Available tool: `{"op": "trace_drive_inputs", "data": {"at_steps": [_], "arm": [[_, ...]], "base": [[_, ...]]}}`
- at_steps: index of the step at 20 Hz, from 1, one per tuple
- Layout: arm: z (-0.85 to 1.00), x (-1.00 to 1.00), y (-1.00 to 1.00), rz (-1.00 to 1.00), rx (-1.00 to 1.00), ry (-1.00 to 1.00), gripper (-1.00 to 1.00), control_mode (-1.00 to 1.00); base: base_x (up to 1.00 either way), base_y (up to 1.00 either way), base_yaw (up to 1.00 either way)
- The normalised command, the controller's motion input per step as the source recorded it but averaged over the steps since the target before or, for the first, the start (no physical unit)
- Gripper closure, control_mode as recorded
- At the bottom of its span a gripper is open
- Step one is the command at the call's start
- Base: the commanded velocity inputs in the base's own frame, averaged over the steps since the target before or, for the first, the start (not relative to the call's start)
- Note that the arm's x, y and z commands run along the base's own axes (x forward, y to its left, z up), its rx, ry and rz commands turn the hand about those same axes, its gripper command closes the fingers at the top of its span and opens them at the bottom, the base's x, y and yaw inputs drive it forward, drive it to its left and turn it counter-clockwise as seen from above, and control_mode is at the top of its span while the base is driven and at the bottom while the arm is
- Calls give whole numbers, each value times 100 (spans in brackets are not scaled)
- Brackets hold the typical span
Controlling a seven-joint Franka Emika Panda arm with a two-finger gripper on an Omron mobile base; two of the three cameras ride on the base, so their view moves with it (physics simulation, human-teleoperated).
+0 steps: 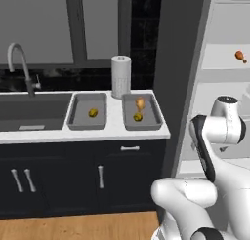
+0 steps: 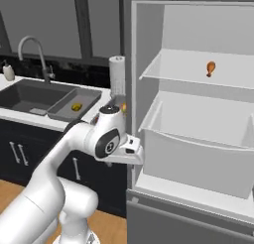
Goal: Place one lemon and one chicken drumstick in each tupperware on the nearby counter, to pack two identical lunches.
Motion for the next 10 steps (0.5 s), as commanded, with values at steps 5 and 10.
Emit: {"op": "trace_drive_inputs", "data": {"at_steps": [5,10], "arm": [[0,0,0,0,0,0,-100,100],[0,0,0,0,0,0,-100,100]], "base": [[5,-96,-3],[15,-31,1]]}}
